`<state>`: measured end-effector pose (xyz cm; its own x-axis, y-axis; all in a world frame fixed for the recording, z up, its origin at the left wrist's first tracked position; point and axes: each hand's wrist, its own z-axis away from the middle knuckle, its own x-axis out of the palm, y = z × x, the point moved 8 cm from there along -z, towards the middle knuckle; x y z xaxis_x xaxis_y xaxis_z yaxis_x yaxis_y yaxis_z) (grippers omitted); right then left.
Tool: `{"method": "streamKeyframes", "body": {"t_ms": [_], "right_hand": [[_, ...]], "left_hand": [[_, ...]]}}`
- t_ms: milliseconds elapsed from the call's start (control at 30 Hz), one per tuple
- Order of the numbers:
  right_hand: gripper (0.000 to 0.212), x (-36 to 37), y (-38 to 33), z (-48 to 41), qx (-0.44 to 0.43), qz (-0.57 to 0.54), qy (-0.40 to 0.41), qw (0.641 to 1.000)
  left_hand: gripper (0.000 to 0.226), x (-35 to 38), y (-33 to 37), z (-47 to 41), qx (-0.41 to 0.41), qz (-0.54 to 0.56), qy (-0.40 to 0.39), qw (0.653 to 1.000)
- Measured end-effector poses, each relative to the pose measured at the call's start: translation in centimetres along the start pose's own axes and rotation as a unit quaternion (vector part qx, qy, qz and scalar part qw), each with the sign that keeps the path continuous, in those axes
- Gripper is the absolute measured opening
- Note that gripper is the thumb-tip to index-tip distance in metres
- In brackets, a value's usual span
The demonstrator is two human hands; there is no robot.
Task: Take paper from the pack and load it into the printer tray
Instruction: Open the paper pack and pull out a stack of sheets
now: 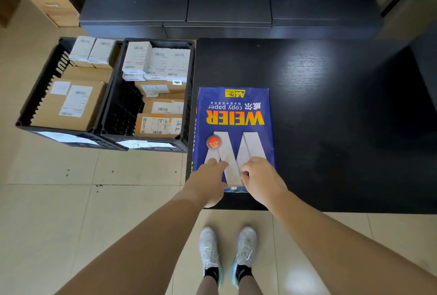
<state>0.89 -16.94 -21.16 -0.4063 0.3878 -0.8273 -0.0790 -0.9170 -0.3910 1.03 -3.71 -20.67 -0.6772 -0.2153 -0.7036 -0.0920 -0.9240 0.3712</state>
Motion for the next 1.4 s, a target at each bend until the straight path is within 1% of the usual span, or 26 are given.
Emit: {"method": "streamKeyframes", "body": {"t_ms": [300, 433, 533, 600, 667, 733, 833, 967, 1033, 1133, 1233, 1267, 1367, 1400], "right_hand": [[0.002, 0.4, 0.7, 0.2, 0.017, -0.056, 0.006, 0.998], [0.011, 0.6, 0.9, 0.1, 0.018, -0.076, 0.006, 0.997], [0.011, 0.9, 1.3, 0.0, 0.019, -0.076, -0.004, 0.997], [0.012, 0.9, 1.5, 0.2, 0.015, -0.089, -0.006, 0.996], [0.015, 0.8, 1.7, 0.4, 0.007, -0.123, -0.003, 0.992], [0.021, 0.8, 1.8, 0.5, 0.003, -0.144, -0.004, 0.99], [0.014, 0.7, 1.7, 0.0, 0.0, -0.122, 0.006, 0.993], [0.008, 0.2, 1.2, -0.7, 0.007, -0.086, 0.021, 0.996], [0.008, 0.5, 1.2, -0.5, 0.006, -0.08, 0.025, 0.996], [0.01, 0.9, 1.6, 0.3, -0.01, -0.116, 0.026, 0.993], [0.02, 0.8, 2.1, 0.6, -0.006, -0.171, 0.021, 0.985], [0.02, 0.7, 2.1, 0.6, 0.0, -0.174, 0.017, 0.985], [0.012, 1.0, 1.7, 0.1, 0.004, -0.154, 0.008, 0.988], [0.013, 1.0, 1.6, 0.1, 0.003, -0.143, 0.006, 0.99]], "left_hand": [[0.045, -0.1, 0.0, -0.4, -0.005, 0.026, 0.047, 0.999], [0.032, -0.3, 0.9, -0.9, 0.017, 0.031, 0.087, 0.996], [0.02, -0.5, 1.4, -1.3, 0.017, 0.049, 0.118, 0.992], [0.017, -0.4, 1.5, -1.6, 0.019, 0.04, 0.134, 0.99], [0.016, -0.1, 1.5, -1.8, 0.02, 0.026, 0.134, 0.99], [0.019, 0.2, 1.5, -2.2, 0.024, 0.007, 0.118, 0.993], [0.016, 0.4, 1.4, -2.4, 0.022, 0.005, 0.111, 0.994], [0.014, 0.5, 1.1, -2.0, 0.015, 0.069, 0.116, 0.991], [0.013, 0.6, 1.0, -2.2, 0.01, 0.082, 0.12, 0.989], [0.01, 0.8, 0.8, -2.6, 0.003, 0.062, 0.128, 0.99], [0.006, 1.1, 0.8, -2.7, 0.007, 0.043, 0.124, 0.991], [0.006, 1.1, 0.8, -2.6, 0.008, 0.041, 0.122, 0.992], [0.008, 1.1, 1.0, -2.4, 0.011, 0.034, 0.118, 0.992], [0.011, 1.0, 1.0, -2.3, 0.012, 0.036, 0.118, 0.992]]}}
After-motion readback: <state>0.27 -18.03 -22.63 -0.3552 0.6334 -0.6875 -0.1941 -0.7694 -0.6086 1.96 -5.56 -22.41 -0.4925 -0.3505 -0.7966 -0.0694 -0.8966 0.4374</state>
